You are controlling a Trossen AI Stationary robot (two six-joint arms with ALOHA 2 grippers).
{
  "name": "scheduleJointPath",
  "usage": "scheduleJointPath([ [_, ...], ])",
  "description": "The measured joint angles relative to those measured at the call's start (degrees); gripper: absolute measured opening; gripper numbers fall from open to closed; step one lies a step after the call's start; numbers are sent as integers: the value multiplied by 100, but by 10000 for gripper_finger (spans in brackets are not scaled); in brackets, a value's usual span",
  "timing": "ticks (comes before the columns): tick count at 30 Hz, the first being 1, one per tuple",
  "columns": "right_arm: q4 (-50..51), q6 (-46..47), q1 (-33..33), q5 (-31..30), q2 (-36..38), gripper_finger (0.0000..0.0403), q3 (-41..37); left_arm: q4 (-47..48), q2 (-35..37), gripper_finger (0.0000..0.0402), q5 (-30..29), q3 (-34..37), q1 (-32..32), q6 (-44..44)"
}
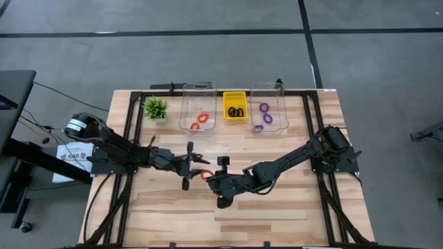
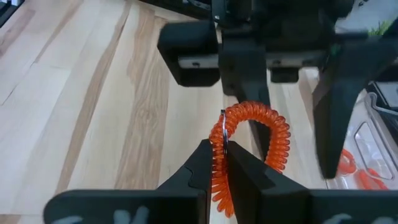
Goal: Sort spring keychains
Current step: Put the orange spring keychain into the left transparent bin
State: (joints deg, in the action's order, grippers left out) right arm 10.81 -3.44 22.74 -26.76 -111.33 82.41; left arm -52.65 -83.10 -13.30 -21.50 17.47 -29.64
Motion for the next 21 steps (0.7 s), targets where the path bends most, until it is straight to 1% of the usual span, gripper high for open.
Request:
scheduleJointPath([
  [3, 2, 0, 0, 11, 0, 25, 0, -8, 146, 140, -173, 0, 150, -132],
  [9, 2, 0, -5, 131, 0, 25, 0, -18, 313, 140, -189, 0, 353, -143],
  [21, -11, -2, -6, 127, 0, 25, 0, 62, 316, 140, -190, 0, 372, -143],
])
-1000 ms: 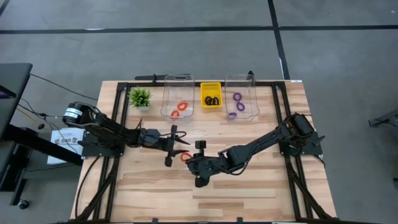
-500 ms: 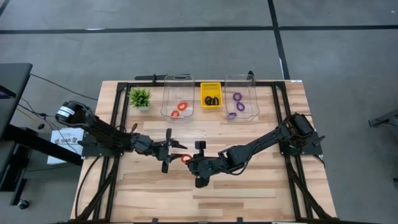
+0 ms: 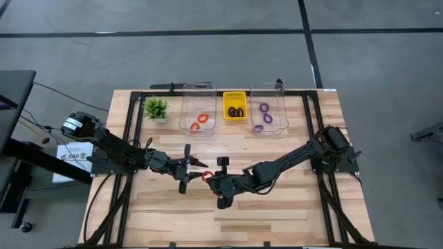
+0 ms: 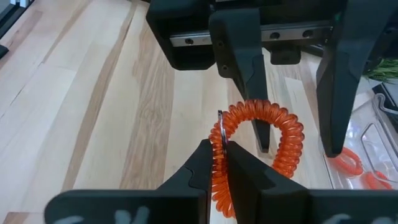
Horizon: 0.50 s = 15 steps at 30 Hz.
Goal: Sort spring keychains
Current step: Put the orange spring keychain into the left transparent bin
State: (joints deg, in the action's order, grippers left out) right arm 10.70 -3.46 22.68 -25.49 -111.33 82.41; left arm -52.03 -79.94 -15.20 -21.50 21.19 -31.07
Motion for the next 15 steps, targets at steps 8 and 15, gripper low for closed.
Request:
scheduleJointPath([
  [8, -2, -2, 2, 3, 0, 22, 0, 13, -1, 140, 505, 0, -2, 46],
  [15, -3, -2, 2, 0, 2, 28, 0, 12, 0, 140, 607, 0, -2, 47],
])
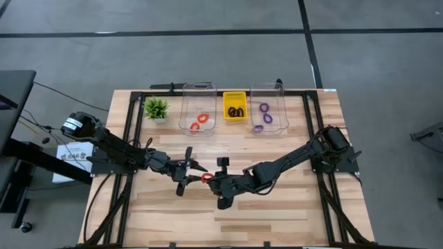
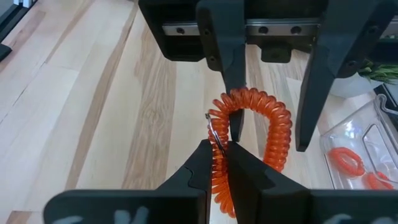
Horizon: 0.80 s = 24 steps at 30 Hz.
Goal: Sort spring keychains
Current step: Put the orange spring keychain into the left transparent bin
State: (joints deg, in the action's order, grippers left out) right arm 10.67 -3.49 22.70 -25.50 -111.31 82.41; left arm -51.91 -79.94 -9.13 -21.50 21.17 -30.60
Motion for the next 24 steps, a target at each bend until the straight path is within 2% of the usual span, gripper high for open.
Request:
scheduleJointPath([
  [6, -1, -2, 0, -2, 0, 23, 0, 1, 0, 130, 5, 0, 0, 1],
  [18, -1, 0, -2, -2, 0, 23, 0, -1, -2, 56, 26, 2, 0, 5],
  [24, -1, 0, 0, 2, 0, 29, 0, -6, -2, 49, 230, 2, 0, 97],
])
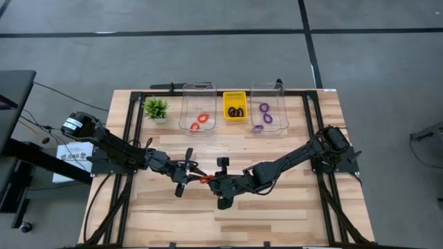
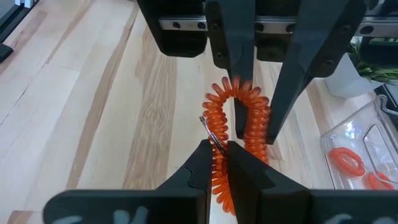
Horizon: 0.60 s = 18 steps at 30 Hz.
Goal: Sort spring keychains
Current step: Put the orange spring keychain into the left transparent bin
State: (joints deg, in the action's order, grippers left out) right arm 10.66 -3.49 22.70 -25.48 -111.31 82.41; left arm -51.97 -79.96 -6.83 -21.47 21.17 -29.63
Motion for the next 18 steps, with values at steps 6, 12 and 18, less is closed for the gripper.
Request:
scheduleJointPath([
  [6, 0, 0, -2, 0, 0, 24, 0, -47, 0, 63, 4, 0, 2, 11],
  [12, 0, 0, 0, 2, 0, 30, 0, -84, 0, 65, 6, 0, 2, 11],
  [18, 0, 2, -2, 7, 0, 30, 0, -85, 0, 52, 4, 0, 2, 11],
])
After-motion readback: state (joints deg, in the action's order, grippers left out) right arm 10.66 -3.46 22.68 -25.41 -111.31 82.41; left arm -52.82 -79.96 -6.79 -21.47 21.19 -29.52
